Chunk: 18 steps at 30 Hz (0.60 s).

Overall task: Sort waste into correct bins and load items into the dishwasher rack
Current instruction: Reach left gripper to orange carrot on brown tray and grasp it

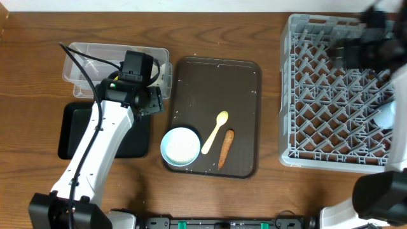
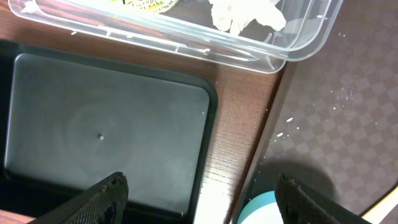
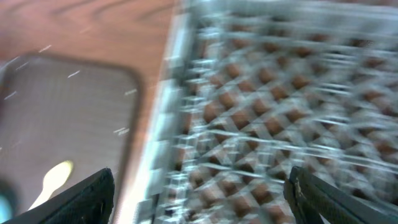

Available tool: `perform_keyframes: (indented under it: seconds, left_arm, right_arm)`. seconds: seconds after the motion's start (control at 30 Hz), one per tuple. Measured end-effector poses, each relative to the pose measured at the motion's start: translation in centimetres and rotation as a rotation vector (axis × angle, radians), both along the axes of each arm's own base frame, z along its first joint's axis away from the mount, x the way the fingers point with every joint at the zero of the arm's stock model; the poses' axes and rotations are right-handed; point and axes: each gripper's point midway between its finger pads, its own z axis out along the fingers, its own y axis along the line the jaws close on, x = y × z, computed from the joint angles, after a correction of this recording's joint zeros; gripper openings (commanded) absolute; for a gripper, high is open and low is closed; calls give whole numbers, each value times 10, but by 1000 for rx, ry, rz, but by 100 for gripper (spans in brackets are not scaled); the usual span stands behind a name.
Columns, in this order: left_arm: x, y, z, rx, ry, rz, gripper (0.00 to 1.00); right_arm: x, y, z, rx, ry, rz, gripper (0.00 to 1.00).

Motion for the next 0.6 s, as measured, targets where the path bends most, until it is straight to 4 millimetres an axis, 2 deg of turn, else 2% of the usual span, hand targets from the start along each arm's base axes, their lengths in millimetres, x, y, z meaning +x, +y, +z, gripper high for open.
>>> perform_keyframes:
  seconds: [0.1,0.13,0.17,0.23,0.33,0.43,0.6]
  left_arm:
    - [0,0,0,0,0,0,78]
    - [0,0,0,0,0,0,78]
    - [0,0,0,0,0,0,78]
    - [0,0,0,0,0,0,78]
    - [0,0,0,-2,0,-1,78]
    - [0,-8,-1,-42,3,-17,77]
    - [4,-39,1,-123,-16,-102,78]
  right_arm:
    - [-8,43,-6,18,45,95,88]
    - [-12,64,-10,24,66,138,88]
    - [-14,70,-11,27,75,151,88]
    - [-19,97,-20,33,103,201,89]
    - [-25,122,-32,36,138,238,89]
    - [-31,134,-47,13,174,231,90]
    - [-28,118,-55,-58,190,140,91]
